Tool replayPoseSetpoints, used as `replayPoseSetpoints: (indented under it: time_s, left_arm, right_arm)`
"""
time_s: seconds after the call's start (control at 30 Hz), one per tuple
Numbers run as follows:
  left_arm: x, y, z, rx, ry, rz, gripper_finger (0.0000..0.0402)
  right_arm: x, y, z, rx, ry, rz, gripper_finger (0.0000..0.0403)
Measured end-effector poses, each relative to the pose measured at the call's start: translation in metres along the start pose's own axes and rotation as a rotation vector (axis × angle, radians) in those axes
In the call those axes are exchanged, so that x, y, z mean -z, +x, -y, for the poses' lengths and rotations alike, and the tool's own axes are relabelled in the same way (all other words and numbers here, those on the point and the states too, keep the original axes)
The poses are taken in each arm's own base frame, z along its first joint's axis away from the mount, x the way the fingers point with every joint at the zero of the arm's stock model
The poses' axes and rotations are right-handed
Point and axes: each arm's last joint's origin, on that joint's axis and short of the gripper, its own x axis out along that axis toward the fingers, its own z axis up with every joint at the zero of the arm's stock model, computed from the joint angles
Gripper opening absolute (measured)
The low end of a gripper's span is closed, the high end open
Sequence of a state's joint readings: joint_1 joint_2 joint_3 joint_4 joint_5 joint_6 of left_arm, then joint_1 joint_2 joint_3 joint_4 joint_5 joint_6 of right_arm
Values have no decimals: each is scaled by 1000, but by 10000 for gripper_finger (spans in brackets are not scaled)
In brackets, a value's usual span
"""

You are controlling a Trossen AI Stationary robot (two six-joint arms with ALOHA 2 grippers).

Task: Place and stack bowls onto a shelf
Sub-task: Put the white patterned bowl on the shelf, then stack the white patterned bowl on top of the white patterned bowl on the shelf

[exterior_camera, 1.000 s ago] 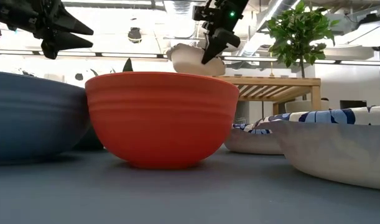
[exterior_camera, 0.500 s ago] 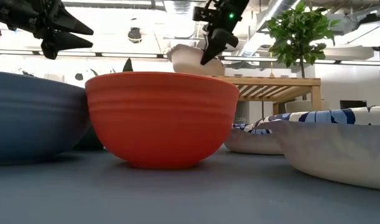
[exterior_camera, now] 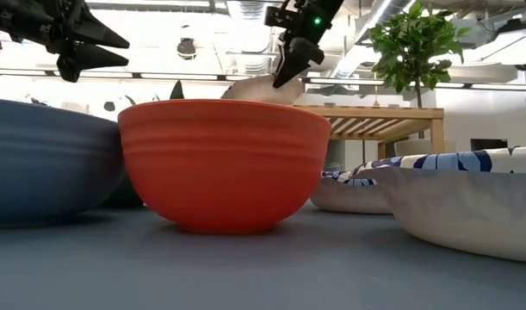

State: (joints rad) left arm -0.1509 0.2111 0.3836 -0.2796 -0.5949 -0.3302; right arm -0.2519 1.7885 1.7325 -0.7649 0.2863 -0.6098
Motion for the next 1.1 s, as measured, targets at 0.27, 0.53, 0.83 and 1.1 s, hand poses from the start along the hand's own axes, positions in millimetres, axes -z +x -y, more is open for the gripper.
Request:
replayPoseSetpoints:
  time_s: [0.27,0.53,0.83,1.1]
  left_arm:
    - [0,0,0,0,-2,0,193]
    - [0,0,0,6,-3,-2,193]
    - [3,0,-1,4,4,-27,193]
    - [6,0,-2,-8,7,-60,193]
  right_arm:
    - [2,2,6,19,16,3,203]
    - [-1,0,1,23,20,1,232]
    - [-15,-12,-24,160,-96,-97,268]
    - [-23,-39,-88,47,-85,-187,266]
